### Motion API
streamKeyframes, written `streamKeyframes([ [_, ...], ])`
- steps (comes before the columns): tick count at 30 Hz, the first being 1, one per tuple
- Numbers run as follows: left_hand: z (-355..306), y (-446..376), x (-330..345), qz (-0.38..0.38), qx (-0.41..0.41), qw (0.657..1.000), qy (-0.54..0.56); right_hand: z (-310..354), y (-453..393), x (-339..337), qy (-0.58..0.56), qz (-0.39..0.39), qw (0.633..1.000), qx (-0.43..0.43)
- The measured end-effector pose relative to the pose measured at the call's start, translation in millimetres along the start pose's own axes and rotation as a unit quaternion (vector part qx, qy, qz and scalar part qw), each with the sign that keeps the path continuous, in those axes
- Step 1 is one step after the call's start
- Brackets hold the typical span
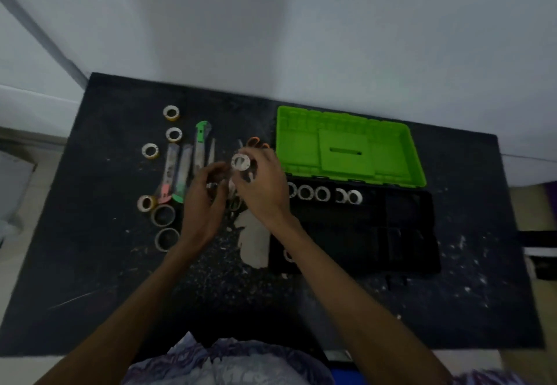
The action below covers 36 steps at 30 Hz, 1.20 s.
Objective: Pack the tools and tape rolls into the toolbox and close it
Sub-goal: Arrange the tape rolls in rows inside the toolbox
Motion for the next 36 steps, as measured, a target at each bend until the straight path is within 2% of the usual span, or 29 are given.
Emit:
streamKeyframes([
  [4, -8.1, 28.8, 66.3, 0.081, -0.065, 0.994, 0.017, -50.2, 28.5, -76.3, 0.009, -0.095, 0.993, 0.067],
  [8, -4.6, 54.6, 97.6, 0.11, -0.125, 0.986, 0.018, -100.7, 54.9, -128.1, 0.02, -0.13, 0.983, 0.124],
  [10, -11.8, 64.6, 111.1, 0.122, -0.123, 0.985, 0.015, -126.6, 67.9, -160.2, 0.033, -0.139, 0.978, 0.151],
  [13, -21.6, 70.0, 115.8, 0.112, -0.104, 0.988, -0.025, -159.0, 77.2, -195.3, 0.075, -0.131, 0.971, 0.187],
  [17, -18.4, 70.3, 119.9, 0.108, -0.106, 0.988, -0.025, -183.9, 75.8, -218.7, 0.119, -0.091, 0.969, 0.198],
  [28, -18.9, 71.1, 122.2, 0.094, -0.114, 0.989, -0.011, -192.4, 69.9, -230.4, 0.176, -0.015, 0.965, 0.195],
  [36, -20.7, 71.4, 121.5, 0.095, -0.102, 0.99, -0.017, -193.1, 79.0, -230.3, 0.174, -0.01, 0.965, 0.196],
])
Point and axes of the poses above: each hand's wrist, its own y-axis away from the middle knuckle, its own x-axis out of the palm, z = x × y, the point moved 9 cm from there along -y, towards the middle knuckle, and after that the axes turned 2 degrees about -x, right-handed, at the moved point
